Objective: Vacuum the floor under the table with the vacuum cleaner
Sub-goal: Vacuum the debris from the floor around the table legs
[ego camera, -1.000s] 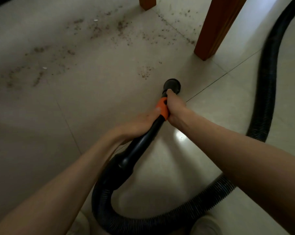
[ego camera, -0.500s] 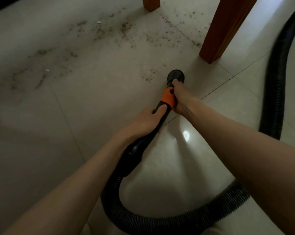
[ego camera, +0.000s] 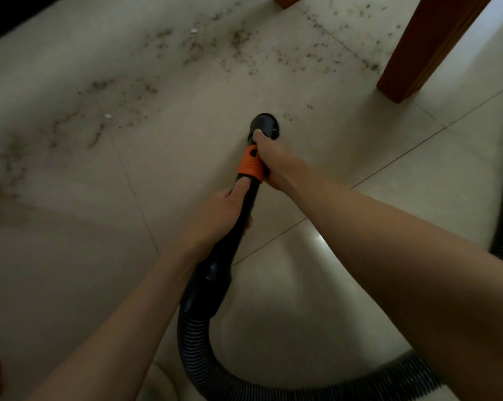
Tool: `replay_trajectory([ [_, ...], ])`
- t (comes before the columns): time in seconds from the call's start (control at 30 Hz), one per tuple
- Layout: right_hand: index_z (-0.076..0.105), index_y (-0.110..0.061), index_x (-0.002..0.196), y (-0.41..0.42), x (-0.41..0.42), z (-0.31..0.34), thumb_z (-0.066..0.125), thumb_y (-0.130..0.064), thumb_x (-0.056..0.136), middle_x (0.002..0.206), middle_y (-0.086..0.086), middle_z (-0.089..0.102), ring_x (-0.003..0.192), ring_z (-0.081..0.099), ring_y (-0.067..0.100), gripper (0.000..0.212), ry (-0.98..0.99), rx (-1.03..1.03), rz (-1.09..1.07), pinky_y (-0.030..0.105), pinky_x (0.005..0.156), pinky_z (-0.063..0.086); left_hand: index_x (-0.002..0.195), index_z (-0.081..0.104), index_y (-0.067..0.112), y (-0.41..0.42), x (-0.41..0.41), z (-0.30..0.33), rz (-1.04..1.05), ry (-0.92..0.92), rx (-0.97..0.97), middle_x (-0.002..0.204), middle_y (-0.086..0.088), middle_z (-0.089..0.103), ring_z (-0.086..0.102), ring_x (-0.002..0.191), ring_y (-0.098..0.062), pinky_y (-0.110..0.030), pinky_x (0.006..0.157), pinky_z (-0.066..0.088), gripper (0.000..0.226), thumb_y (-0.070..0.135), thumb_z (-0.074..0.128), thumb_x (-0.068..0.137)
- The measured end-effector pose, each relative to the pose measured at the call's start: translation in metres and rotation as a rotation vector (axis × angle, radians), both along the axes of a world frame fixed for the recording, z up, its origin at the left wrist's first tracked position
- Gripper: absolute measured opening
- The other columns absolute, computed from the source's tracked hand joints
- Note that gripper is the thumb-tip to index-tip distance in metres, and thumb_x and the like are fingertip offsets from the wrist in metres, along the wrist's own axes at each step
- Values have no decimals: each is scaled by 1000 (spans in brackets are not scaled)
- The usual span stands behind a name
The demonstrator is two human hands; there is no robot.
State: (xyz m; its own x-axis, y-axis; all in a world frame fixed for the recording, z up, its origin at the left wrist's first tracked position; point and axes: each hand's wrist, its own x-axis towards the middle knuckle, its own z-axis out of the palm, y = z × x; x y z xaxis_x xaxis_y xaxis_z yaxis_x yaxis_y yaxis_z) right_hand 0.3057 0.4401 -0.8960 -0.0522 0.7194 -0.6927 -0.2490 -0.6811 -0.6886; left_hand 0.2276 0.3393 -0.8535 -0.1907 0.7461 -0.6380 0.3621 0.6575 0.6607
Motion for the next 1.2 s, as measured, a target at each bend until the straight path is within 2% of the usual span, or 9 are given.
replay_trajectory([
  [0.1,48,4,129,7,-2,1,49,-28,99,85,8,57,67,56,20,44,90,-42,-6,35,64,53,78,56,11,6,-2,3,-2,-17,-4,55,-5,57,50,49,-20,-28,55,42,45,47,36,96],
  [0.2,48,0,130,11,0,1,49,-25,98,90,10,58,66,56,19,41,146,-73,-44,31,54,48,81,55,10,16,0,6,-37,7,2,59,-7,57,51,51,-20,-29,56,43,46,49,35,96],
  [0.27,48,0,131,15,3,0,48,-26,99,96,11,59,69,57,19,41,163,-63,-61,31,55,48,82,55,9,24,3,8,-68,33,13,61,-7,58,53,52,-21,-31,60,44,48,50,34,96],
  [0.4,47,1,132,22,5,0,47,-29,100,87,8,55,68,56,18,44,208,-56,-107,31,56,47,76,56,9,38,9,9,-135,140,49,64,-9,59,54,56,-23,-32,65,46,51,50,32,96],
  [0.67,50,1,127,26,6,5,50,-26,98,90,9,56,68,56,18,40,227,-29,-113,31,55,48,75,56,8,54,8,13,-161,184,44,65,-10,61,56,57,-25,-29,62,46,53,51,33,96],
  [0.8,53,-2,115,16,5,-1,52,-24,96,100,12,58,81,58,23,29,172,-33,-102,35,67,51,79,56,8,40,6,11,-184,162,10,63,-9,60,56,53,-23,-27,59,46,52,51,33,96],
  [1.0,52,-3,102,2,15,1,54,-19,94,81,5,53,85,55,24,18,116,-28,-165,38,79,49,86,57,7,30,12,12,-201,129,-10,63,-9,61,56,52,-22,-26,56,47,52,51,32,96],
  [1.07,53,-2,104,5,22,4,54,-19,95,87,8,54,86,54,24,19,100,-12,-215,37,81,49,85,58,5,36,19,13,-215,138,-2,64,-10,61,56,53,-22,-26,56,47,53,51,32,96],
  [1.2,52,7,124,18,32,3,51,-20,96,110,18,59,87,54,23,38,36,23,-295,32,73,46,87,58,4,52,36,15,-283,152,8,67,-11,62,56,54,-23,-26,56,46,55,51,30,97],
])
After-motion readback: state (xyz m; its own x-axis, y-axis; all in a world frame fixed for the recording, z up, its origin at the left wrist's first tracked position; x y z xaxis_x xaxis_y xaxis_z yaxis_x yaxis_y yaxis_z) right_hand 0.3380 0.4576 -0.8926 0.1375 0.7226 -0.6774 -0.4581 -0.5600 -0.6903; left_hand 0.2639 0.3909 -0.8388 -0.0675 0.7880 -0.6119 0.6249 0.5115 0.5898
